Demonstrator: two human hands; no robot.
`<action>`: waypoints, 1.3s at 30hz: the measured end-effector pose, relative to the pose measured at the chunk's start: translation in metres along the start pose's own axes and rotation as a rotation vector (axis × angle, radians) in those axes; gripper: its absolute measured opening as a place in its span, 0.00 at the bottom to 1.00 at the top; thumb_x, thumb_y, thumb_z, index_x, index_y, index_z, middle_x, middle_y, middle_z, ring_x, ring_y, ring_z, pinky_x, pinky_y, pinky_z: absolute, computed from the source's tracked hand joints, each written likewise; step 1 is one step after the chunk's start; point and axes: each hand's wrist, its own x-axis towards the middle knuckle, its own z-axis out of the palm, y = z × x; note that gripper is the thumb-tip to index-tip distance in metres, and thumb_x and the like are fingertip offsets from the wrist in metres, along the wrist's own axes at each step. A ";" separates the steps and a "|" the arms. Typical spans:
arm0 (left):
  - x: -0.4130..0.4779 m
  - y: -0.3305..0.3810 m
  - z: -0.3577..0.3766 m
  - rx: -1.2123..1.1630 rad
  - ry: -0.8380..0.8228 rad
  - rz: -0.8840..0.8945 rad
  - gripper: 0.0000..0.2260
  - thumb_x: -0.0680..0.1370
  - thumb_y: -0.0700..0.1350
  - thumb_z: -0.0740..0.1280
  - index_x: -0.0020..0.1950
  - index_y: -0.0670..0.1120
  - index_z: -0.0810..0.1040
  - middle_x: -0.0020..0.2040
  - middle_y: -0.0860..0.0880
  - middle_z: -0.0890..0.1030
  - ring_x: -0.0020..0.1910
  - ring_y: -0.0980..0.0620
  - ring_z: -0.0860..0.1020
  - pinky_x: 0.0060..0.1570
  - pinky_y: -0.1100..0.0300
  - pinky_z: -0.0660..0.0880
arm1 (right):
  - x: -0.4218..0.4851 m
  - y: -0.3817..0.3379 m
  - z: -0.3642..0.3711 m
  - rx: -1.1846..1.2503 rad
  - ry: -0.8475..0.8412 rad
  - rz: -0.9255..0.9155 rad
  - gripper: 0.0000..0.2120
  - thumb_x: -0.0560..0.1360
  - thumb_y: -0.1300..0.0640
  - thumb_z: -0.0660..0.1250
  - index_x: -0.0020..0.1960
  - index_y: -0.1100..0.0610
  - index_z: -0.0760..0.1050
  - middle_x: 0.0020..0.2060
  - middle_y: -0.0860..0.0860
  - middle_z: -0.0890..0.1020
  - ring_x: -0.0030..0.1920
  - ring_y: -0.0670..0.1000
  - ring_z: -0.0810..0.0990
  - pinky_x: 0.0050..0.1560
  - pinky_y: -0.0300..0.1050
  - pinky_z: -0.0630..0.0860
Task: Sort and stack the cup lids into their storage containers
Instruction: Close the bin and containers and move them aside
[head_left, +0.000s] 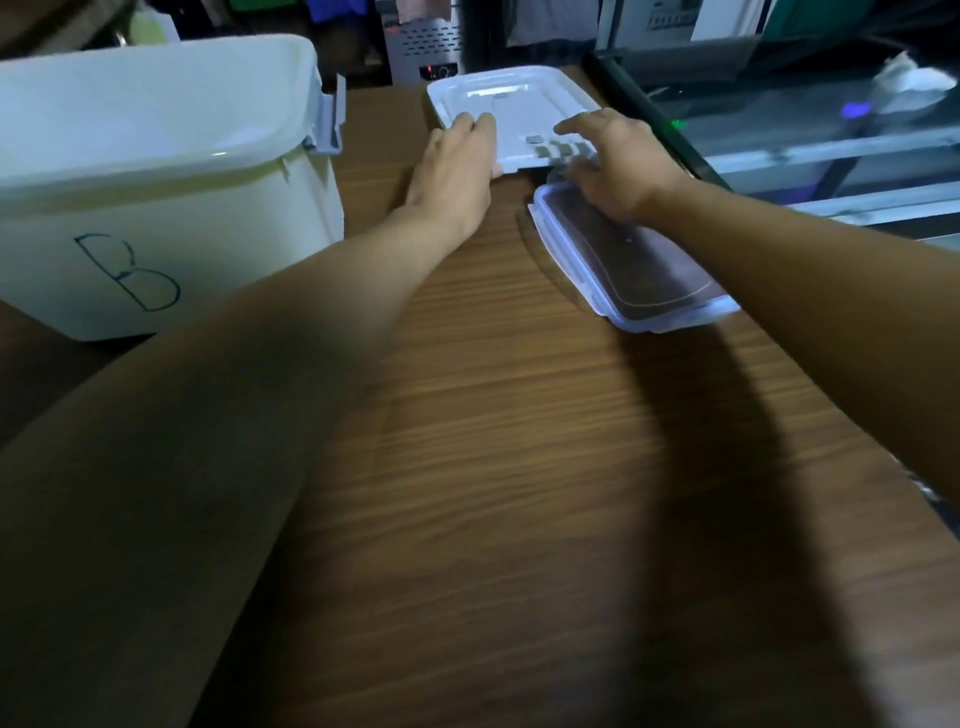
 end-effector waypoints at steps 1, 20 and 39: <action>0.000 -0.001 -0.002 0.001 0.048 0.002 0.08 0.83 0.35 0.63 0.62 0.39 0.74 0.62 0.40 0.77 0.59 0.37 0.76 0.58 0.47 0.73 | 0.002 -0.002 0.000 -0.001 0.018 -0.012 0.23 0.83 0.59 0.68 0.77 0.55 0.72 0.76 0.57 0.73 0.74 0.59 0.72 0.74 0.47 0.67; -0.014 0.014 -0.121 -0.154 0.282 0.084 0.04 0.78 0.37 0.68 0.52 0.41 0.81 0.50 0.43 0.83 0.51 0.47 0.79 0.47 0.56 0.70 | -0.036 -0.021 -0.077 -0.007 0.459 -0.209 0.12 0.79 0.55 0.71 0.60 0.58 0.80 0.55 0.57 0.83 0.57 0.60 0.78 0.54 0.51 0.71; -0.127 -0.005 -0.257 -0.245 0.288 0.174 0.07 0.77 0.43 0.72 0.51 0.41 0.82 0.45 0.45 0.84 0.45 0.46 0.81 0.45 0.56 0.74 | -0.113 -0.142 -0.132 0.155 0.521 -0.488 0.21 0.78 0.47 0.76 0.61 0.62 0.77 0.54 0.58 0.82 0.49 0.48 0.74 0.48 0.42 0.68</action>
